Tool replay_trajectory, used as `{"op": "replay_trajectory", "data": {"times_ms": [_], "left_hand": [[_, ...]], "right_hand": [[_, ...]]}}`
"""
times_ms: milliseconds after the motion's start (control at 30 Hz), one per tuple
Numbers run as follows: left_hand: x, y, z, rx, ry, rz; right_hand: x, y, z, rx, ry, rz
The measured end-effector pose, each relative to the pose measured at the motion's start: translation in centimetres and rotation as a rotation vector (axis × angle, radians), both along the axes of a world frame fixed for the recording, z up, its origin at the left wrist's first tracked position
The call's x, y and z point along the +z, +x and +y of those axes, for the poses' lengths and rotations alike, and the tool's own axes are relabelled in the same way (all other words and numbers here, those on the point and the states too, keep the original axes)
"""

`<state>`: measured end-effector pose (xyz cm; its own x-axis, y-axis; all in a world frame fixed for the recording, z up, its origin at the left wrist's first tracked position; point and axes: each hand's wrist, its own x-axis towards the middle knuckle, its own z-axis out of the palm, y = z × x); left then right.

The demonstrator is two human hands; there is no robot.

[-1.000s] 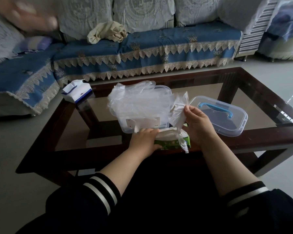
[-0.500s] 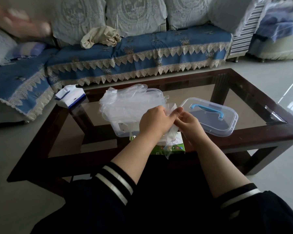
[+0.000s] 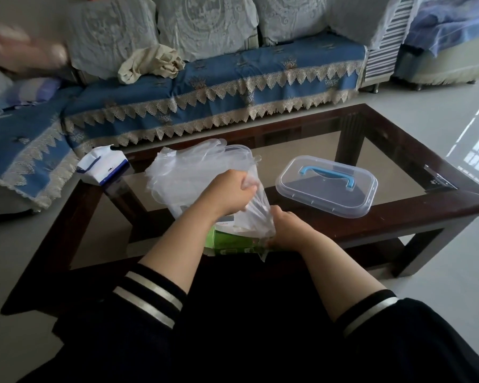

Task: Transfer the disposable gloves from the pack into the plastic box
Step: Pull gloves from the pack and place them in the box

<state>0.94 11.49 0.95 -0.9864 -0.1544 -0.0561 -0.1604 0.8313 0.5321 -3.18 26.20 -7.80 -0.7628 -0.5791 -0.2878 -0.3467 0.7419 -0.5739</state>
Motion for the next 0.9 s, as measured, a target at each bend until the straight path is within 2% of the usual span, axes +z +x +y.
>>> {"op": "replay_trajectory", "data": {"times_ms": [133, 267, 467, 567, 667, 900], "left_hand": [[1.7, 0.2, -0.9, -0.061, -0.038, -0.190], [3.2, -0.5, -0.6, -0.001, -0.125, -0.227], [1.3, -1.4, 1.4, 0.162, -0.283, -0.070], [0.3, -0.9, 1.1, 0.147, -0.175, 0.039], [0.0, -0.5, 0.5, 0.096, 0.002, 0.061], [-0.3, 0.5, -0.7, 0.044, 0.005, 0.180]], "right_hand": [[-0.3, 0.0, -0.1, 0.012, 0.010, 0.033], [-0.6, 0.3, -0.3, 0.023, 0.039, 0.100], [-0.5, 0.5, -0.5, 0.034, 0.062, 0.127], [-0.5, 0.4, -0.3, 0.021, 0.059, 0.095], [-0.5, 0.5, -0.2, -0.006, 0.057, 0.071], [-0.3, 0.6, -0.2, 0.001, 0.082, 0.112]]}}
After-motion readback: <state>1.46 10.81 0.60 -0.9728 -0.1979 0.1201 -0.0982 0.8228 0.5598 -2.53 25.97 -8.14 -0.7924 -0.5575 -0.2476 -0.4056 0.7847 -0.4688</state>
